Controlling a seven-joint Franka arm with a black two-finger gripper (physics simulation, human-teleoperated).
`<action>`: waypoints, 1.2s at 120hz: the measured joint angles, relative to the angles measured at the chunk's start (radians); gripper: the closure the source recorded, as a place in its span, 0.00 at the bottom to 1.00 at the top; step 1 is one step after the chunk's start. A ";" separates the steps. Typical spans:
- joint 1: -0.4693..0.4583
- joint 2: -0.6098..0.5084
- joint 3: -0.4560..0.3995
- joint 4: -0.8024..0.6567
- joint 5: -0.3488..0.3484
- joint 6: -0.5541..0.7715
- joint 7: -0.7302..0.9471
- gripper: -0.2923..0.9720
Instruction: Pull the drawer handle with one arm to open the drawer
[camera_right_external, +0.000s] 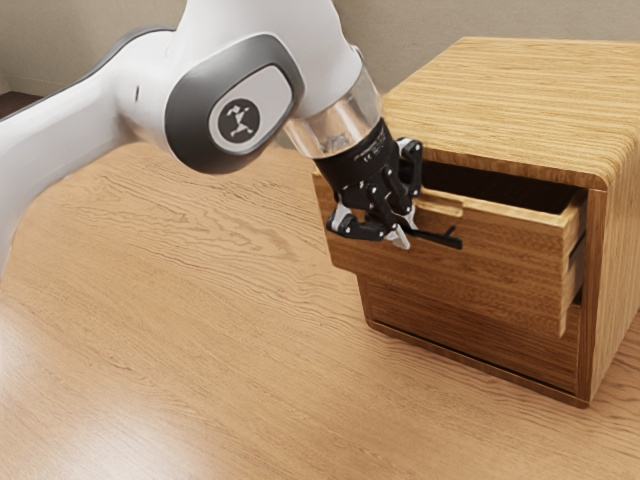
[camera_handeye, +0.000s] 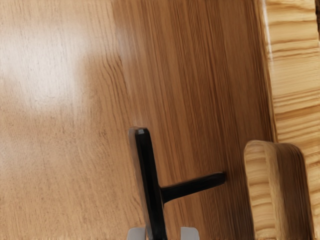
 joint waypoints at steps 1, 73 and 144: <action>0.000 -0.001 0.000 0.000 0.000 -0.001 0.000 0.83; -0.028 -0.132 0.007 -0.129 -0.001 -0.023 -0.024 0.85; -0.039 -0.256 0.002 -0.283 -0.003 0.014 -0.039 0.85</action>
